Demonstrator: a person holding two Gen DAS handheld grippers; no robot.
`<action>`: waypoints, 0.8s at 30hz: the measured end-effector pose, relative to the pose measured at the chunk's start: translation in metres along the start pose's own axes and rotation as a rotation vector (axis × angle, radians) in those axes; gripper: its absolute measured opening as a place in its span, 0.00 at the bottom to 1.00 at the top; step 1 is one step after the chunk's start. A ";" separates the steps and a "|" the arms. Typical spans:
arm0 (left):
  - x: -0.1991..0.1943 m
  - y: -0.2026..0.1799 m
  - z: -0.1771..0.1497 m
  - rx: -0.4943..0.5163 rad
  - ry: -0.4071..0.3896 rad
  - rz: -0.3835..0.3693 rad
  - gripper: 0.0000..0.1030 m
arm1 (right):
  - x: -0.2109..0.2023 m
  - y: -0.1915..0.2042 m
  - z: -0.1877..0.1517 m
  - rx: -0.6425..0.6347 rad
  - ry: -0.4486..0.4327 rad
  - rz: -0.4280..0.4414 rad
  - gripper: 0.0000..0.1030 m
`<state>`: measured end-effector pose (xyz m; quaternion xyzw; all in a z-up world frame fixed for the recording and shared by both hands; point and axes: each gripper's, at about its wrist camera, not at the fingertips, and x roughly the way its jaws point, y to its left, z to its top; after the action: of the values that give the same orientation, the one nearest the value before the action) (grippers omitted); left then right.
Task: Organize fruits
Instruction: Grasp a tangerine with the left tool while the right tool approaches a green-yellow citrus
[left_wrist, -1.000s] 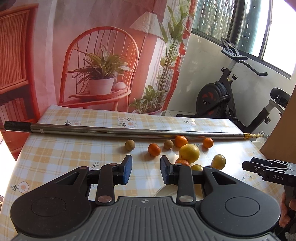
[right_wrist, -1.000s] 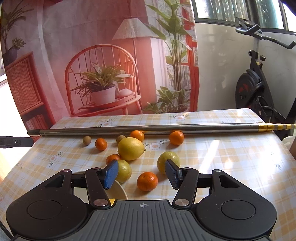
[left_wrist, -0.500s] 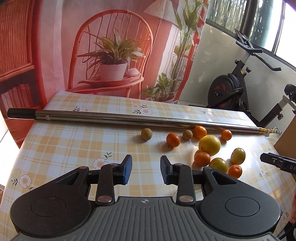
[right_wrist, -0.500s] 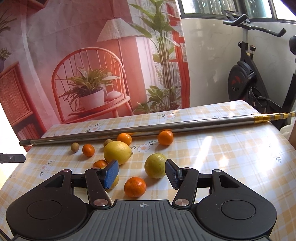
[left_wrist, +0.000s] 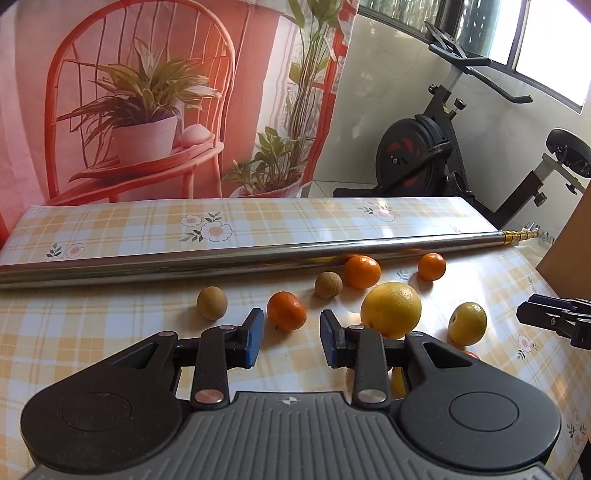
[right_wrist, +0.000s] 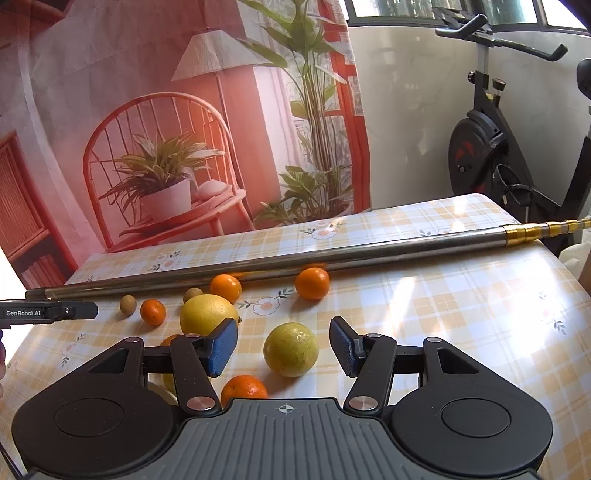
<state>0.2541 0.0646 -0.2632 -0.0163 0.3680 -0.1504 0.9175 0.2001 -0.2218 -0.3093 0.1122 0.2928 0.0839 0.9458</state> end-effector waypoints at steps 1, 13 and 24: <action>0.006 -0.002 0.001 0.006 0.004 0.000 0.34 | 0.002 -0.002 0.000 0.000 0.003 -0.003 0.52; 0.055 0.005 0.011 -0.031 0.075 0.017 0.35 | 0.017 -0.021 -0.007 0.044 0.034 -0.028 0.51; 0.071 0.004 0.013 -0.039 0.109 0.043 0.38 | 0.027 -0.026 -0.010 0.062 0.053 -0.032 0.51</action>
<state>0.3127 0.0467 -0.3019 -0.0181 0.4208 -0.1238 0.8985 0.2188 -0.2395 -0.3382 0.1345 0.3221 0.0627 0.9350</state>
